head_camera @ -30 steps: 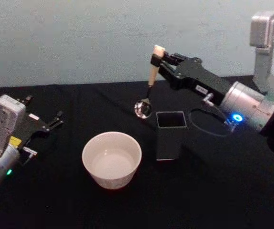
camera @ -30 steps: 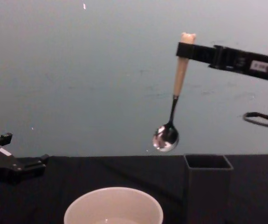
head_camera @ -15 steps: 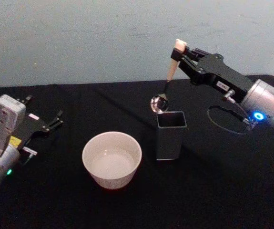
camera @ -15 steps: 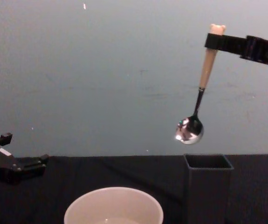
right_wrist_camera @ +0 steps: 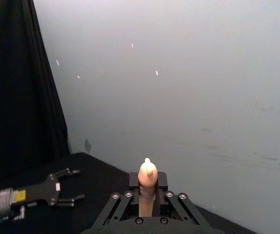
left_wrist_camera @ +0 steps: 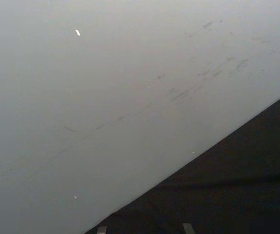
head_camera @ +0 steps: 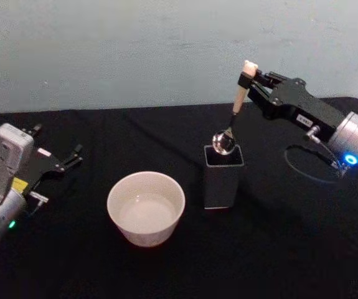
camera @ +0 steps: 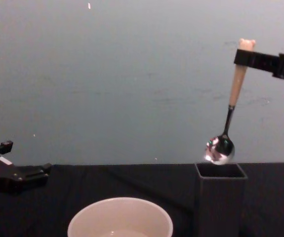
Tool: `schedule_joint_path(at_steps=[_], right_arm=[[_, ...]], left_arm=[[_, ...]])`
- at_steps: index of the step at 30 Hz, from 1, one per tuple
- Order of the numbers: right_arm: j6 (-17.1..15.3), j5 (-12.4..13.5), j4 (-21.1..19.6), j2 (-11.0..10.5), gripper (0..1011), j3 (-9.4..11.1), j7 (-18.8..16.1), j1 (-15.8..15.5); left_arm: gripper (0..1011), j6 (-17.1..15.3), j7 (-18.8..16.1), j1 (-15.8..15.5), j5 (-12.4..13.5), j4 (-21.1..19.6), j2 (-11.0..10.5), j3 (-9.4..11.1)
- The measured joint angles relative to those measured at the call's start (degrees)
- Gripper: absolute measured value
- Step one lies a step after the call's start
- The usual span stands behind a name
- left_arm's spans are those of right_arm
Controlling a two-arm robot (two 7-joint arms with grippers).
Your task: Pick up the stirring spoon with one hand, stir inside the cup, then place it back in its original position.
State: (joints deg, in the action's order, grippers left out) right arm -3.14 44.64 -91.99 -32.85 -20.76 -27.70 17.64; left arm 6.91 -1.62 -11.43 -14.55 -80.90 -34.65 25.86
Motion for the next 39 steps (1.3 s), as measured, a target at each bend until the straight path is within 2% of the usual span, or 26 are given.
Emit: schedule_joint_path(at_steps=[12,22,39], right_arm=[[0.72,-2.13,1.92,-0.38,211,-0.63,-0.91,-0.35],[0.57,-4.3,4.39,0.96,211,-1.87,-0.96,0.25],[-1.89,-7.3,8.06,2.5,211,-3.57,-0.67,0.59]], left_arm=[[1001,0.0,0.0,0.0,0.0,0.0,0.0,0.0],[1001,0.0,0.0,0.0,0.0,0.0,0.0,0.0],[1001,0.0,0.0,0.0,0.0,0.0,0.0,0.0]])
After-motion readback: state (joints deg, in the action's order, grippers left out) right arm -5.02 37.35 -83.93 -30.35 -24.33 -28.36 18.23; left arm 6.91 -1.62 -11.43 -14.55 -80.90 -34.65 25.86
